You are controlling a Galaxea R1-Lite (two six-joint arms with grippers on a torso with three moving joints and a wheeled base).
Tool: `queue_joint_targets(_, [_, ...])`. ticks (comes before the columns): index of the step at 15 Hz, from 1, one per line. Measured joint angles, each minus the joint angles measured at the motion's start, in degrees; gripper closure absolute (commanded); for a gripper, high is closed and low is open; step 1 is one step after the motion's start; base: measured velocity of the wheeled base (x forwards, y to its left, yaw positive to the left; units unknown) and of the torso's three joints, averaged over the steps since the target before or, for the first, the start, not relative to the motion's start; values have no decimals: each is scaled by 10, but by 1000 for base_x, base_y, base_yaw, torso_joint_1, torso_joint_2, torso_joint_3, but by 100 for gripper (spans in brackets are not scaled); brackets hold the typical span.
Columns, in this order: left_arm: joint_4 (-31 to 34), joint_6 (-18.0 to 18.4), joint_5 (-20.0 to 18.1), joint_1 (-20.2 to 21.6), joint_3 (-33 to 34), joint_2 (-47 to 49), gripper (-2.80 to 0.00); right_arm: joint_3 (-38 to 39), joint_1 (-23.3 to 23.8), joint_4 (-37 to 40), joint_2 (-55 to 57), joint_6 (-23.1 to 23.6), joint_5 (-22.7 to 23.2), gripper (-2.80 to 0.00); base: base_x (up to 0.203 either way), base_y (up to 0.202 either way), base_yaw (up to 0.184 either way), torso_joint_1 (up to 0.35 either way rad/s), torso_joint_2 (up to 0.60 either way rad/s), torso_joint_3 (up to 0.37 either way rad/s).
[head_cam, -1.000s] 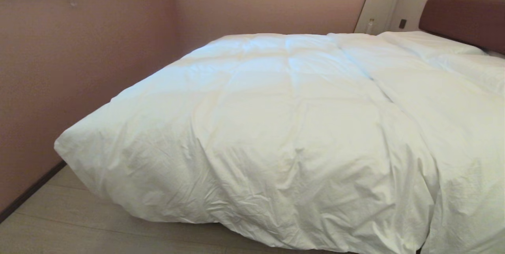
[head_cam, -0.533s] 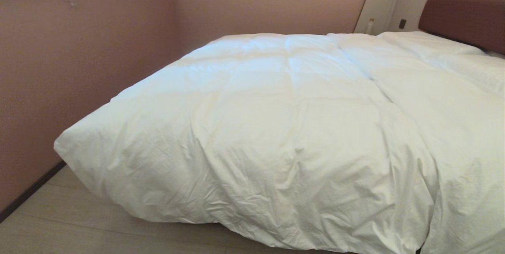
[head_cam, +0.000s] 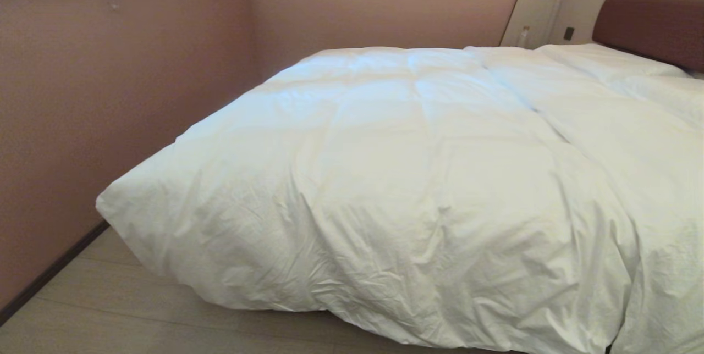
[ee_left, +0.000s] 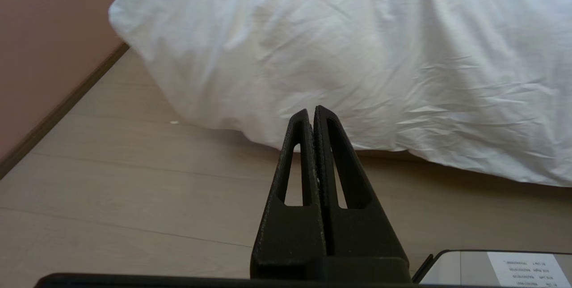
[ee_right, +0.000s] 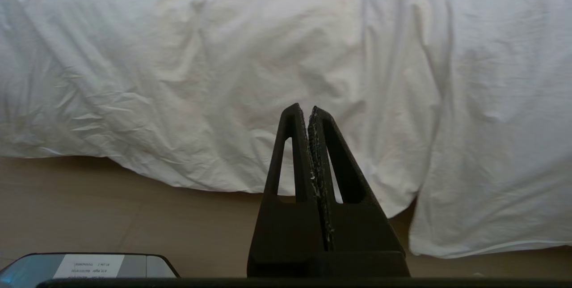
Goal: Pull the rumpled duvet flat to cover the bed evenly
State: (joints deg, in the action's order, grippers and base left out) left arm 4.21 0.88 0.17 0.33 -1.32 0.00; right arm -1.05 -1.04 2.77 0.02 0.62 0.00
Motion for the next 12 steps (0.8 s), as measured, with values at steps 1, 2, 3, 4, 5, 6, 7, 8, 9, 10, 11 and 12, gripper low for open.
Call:
queue_joint_targets(1, [0, 0, 0, 0, 0, 0, 0, 0, 0, 0, 0, 0, 0, 0, 0, 192, 1, 4, 2, 2])
queue_joint_targets(2, [0, 0, 0, 0, 0, 0, 0, 0, 0, 0, 0, 0, 0, 0, 0, 198, 2, 6, 10, 3])
queue_joint_targets(3, [0, 0, 0, 0, 0, 0, 0, 0, 0, 0, 0, 0, 0, 0, 0, 192, -1, -2, -2, 2])
queue_joint_targets(4, [0, 0, 0, 0, 0, 0, 0, 0, 0, 0, 0, 0, 0, 0, 0, 195, 3, -2, 11, 2])
queue_joint_targets(5, [0, 0, 0, 0, 0, 0, 0, 0, 0, 0, 0, 0, 0, 0, 0, 198, -2, 2, -2, 2])
queue_joint_targets(6, [0, 0, 0, 0, 0, 0, 0, 0, 0, 0, 0, 0, 0, 0, 0, 196, -2, 10, 1, 2])
queue_joint_targets(7, [0, 0, 0, 0, 0, 0, 0, 0, 0, 0, 0, 0, 0, 0, 0, 196, 1, 2, 1, 5])
queue_joint_targets(8, [0, 0, 0, 0, 0, 0, 0, 0, 0, 0, 0, 0, 0, 0, 0, 195, 0, -1, 6, -2])
queue_joint_targets(9, [0, 0, 0, 0, 0, 0, 0, 0, 0, 0, 0, 0, 0, 0, 0, 192, -2, -2, 7, 2])
queue_joint_targets(10, [0, 0, 0, 0, 0, 0, 0, 0, 0, 0, 0, 0, 0, 0, 0, 194, 1, -2, -2, 2])
queue_joint_targets(11, [0, 0, 0, 0, 0, 0, 0, 0, 0, 0, 0, 0, 0, 0, 0, 194, -1, 2, 7, 2])
queue_joint_targets(12, [0, 0, 0, 0, 0, 0, 0, 0, 0, 0, 0, 1, 0, 0, 0, 194, 0, 7, 2, 2])
